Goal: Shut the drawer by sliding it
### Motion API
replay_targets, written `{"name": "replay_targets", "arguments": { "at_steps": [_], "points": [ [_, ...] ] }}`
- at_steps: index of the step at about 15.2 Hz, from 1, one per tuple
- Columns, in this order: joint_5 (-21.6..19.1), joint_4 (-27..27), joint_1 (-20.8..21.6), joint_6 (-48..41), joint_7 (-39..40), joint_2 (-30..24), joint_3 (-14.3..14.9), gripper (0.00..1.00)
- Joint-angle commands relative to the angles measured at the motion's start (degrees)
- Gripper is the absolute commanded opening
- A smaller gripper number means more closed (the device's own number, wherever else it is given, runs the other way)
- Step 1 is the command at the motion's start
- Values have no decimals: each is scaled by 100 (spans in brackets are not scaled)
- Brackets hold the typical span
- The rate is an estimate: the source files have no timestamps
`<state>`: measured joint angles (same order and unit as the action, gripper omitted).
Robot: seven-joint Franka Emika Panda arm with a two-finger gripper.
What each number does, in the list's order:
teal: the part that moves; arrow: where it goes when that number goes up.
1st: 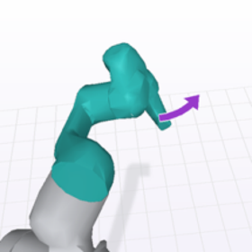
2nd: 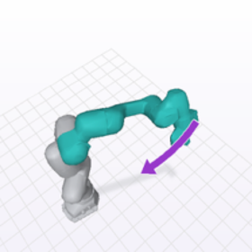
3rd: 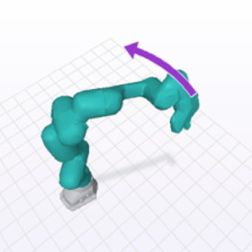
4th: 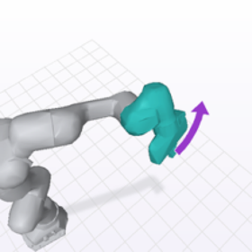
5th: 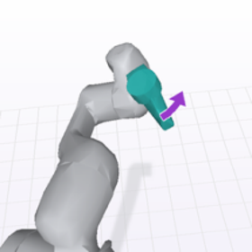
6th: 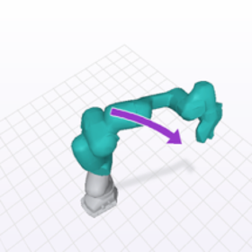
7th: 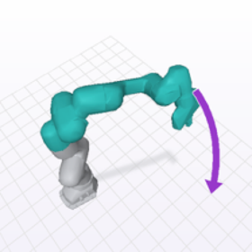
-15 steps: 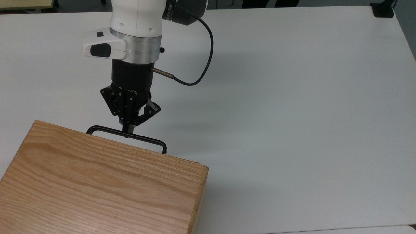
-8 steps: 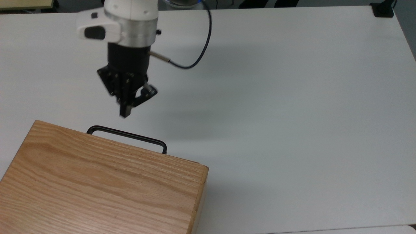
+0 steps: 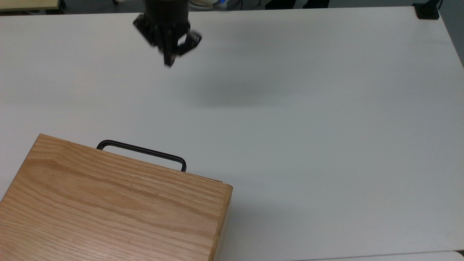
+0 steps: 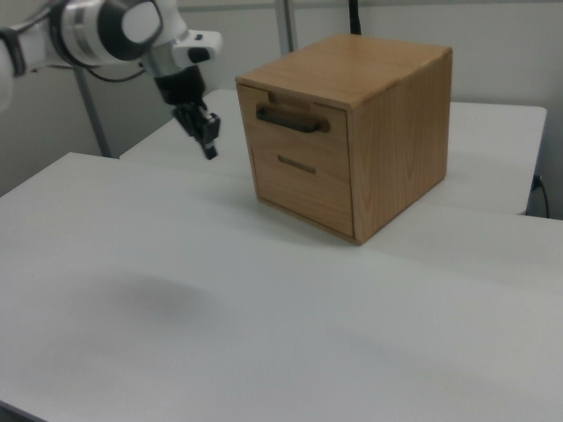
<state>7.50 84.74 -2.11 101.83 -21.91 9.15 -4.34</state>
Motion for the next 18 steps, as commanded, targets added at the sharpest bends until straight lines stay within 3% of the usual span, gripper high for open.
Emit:
{"name": "replay_targets", "arguments": {
  "at_steps": [1, 3, 4, 5, 6, 14, 15, 18],
  "points": [
    [-363, 1026, 35, -400, 792, -1027, 4, 0],
    [-372, 1264, 26, -427, 1301, -1196, 4, 3],
    [-372, 1265, 0, -427, 1616, -1178, 12, 14],
    [-372, 1265, -35, -409, 2002, -1143, 12, 39],
    [-372, 1247, -79, -392, 2380, -1134, 21, 99],
    [-372, 1212, -123, -348, 2411, -1134, 135, 100],
    [-451, 1203, -132, -348, 2393, -1134, 135, 100],
    [-1188, 1116, -228, -278, 2323, -1134, 205, 100]
  ]
}}
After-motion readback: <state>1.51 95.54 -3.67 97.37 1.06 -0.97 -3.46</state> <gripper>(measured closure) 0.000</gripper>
